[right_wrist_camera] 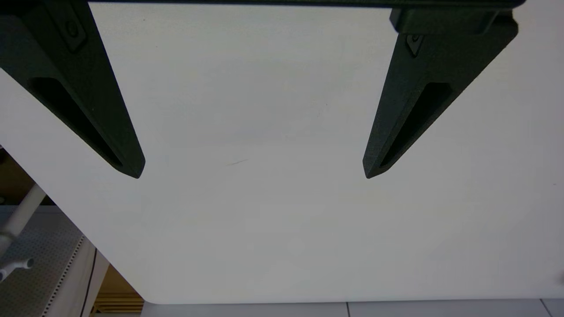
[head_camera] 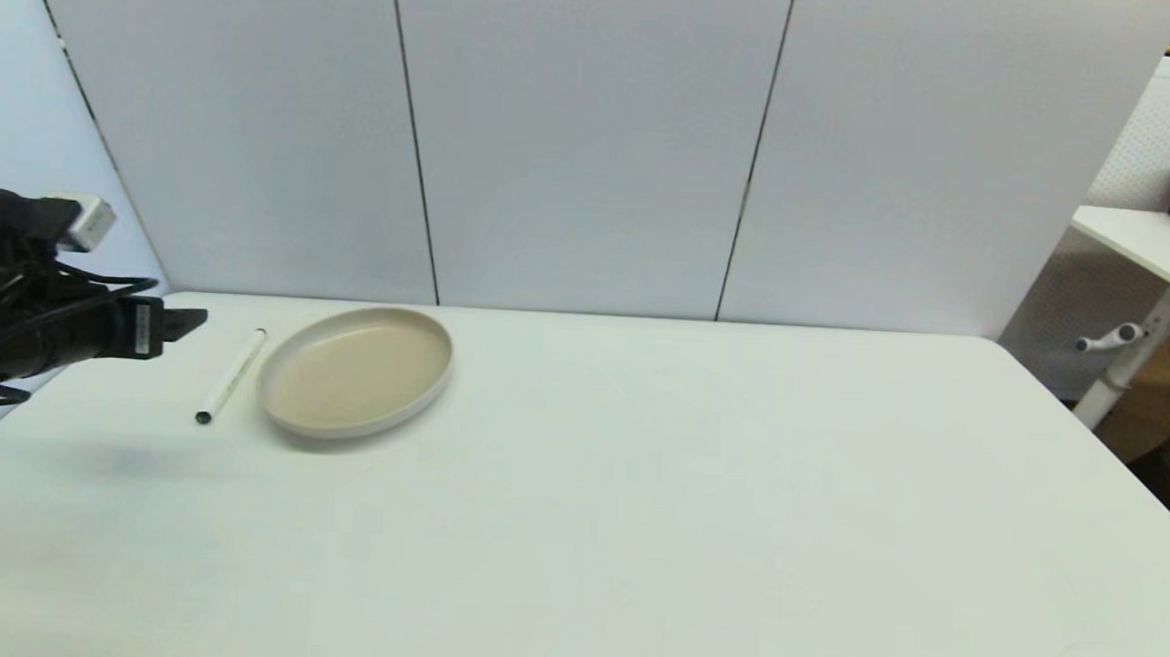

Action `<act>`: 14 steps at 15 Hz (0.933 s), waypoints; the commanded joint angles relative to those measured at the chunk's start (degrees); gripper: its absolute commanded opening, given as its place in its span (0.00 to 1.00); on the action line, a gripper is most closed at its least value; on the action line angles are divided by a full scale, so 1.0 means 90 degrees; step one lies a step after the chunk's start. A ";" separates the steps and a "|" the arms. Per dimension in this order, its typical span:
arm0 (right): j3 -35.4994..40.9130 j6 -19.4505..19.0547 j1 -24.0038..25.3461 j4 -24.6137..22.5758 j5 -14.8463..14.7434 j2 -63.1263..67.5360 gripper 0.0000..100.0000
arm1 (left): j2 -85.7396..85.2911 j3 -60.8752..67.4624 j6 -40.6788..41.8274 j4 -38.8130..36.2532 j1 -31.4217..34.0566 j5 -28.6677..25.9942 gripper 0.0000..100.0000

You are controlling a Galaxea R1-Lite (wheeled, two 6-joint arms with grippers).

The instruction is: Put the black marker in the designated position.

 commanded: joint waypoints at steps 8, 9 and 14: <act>0.0000 0.0002 0.0001 0.0000 -0.0001 -0.0003 1.00 | -0.6853 0.4006 -0.0040 0.0194 -0.0416 -0.0040 1.00; 0.0000 0.0002 0.0001 0.0000 -0.0001 -0.0003 1.00 | -0.7136 0.4133 -0.0011 0.0312 -0.0582 -0.0040 1.00; 0.0000 0.0002 0.0001 0.0000 -0.0001 -0.0003 1.00 | -0.8464 0.4983 0.0018 0.0351 -0.0846 -0.0040 1.00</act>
